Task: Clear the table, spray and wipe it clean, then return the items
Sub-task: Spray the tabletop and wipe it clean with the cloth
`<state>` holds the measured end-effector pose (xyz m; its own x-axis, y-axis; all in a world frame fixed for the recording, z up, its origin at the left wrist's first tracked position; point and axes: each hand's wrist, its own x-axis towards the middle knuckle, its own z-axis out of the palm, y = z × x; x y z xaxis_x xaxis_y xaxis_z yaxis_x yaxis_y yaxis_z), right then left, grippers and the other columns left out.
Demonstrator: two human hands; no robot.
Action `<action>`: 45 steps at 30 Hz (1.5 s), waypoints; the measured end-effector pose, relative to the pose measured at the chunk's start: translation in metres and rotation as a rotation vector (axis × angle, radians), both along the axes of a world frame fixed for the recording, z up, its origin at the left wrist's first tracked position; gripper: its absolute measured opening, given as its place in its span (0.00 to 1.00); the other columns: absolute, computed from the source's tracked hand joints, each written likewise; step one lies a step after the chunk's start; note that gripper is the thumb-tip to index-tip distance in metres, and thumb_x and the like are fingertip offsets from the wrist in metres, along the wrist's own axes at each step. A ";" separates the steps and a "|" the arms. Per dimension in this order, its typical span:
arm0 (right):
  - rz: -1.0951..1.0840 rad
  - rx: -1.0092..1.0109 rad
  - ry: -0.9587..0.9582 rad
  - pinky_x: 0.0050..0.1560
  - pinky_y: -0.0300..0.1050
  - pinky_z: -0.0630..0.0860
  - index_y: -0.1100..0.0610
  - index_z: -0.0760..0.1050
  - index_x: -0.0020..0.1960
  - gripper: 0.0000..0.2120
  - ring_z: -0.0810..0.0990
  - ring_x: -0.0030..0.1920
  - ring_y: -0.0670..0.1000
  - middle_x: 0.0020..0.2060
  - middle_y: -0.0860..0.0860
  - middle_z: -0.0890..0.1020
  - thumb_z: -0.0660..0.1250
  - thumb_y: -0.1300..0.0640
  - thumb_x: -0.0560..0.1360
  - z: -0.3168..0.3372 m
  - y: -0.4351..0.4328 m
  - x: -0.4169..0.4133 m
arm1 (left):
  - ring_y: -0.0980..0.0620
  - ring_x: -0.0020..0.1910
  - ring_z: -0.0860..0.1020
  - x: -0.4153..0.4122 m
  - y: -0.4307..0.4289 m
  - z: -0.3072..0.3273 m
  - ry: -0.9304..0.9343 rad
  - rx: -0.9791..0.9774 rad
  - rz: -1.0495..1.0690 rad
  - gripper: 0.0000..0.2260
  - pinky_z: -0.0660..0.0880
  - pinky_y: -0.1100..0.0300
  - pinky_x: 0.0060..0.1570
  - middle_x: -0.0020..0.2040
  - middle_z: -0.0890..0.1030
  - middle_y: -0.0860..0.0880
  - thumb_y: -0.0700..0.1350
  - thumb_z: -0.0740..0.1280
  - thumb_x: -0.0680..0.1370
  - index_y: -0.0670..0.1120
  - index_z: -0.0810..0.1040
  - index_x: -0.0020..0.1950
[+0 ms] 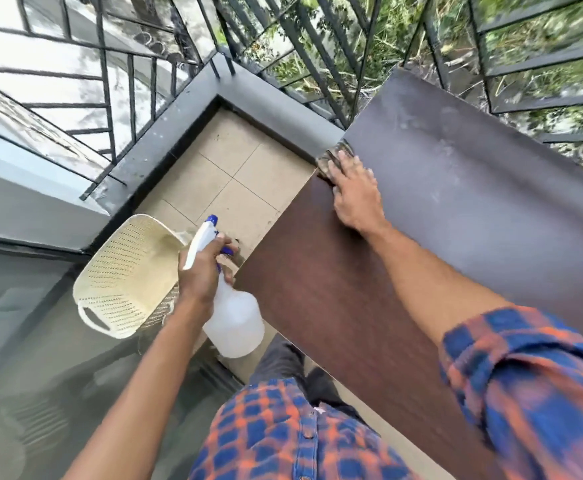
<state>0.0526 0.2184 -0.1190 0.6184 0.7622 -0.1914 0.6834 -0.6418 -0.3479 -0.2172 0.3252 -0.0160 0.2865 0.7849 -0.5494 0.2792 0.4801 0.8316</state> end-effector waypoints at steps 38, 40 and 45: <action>-0.832 0.016 -0.094 0.79 0.58 0.53 0.51 0.62 0.79 0.26 0.54 0.80 0.57 0.81 0.51 0.56 0.57 0.59 0.82 0.002 -0.094 0.167 | 0.47 0.20 0.67 0.275 0.055 -0.008 0.005 -0.077 -0.618 0.11 0.68 0.56 0.32 0.44 0.83 0.43 0.46 0.68 0.79 0.39 0.79 0.55; -0.747 0.038 -0.070 0.79 0.58 0.52 0.50 0.61 0.80 0.27 0.54 0.80 0.57 0.81 0.50 0.56 0.59 0.59 0.82 0.003 -0.072 0.135 | 0.47 0.20 0.67 0.272 0.051 -0.009 -0.008 -0.086 -0.636 0.07 0.68 0.55 0.32 0.43 0.83 0.43 0.45 0.68 0.80 0.41 0.80 0.51; -0.067 0.084 -0.122 0.75 0.61 0.62 0.49 0.66 0.77 0.28 0.64 0.77 0.58 0.79 0.49 0.64 0.64 0.59 0.78 -0.015 -0.071 0.013 | 0.50 0.19 0.68 0.273 0.034 -0.011 -0.028 -0.087 -0.692 0.06 0.67 0.57 0.27 0.42 0.82 0.42 0.42 0.67 0.81 0.41 0.79 0.48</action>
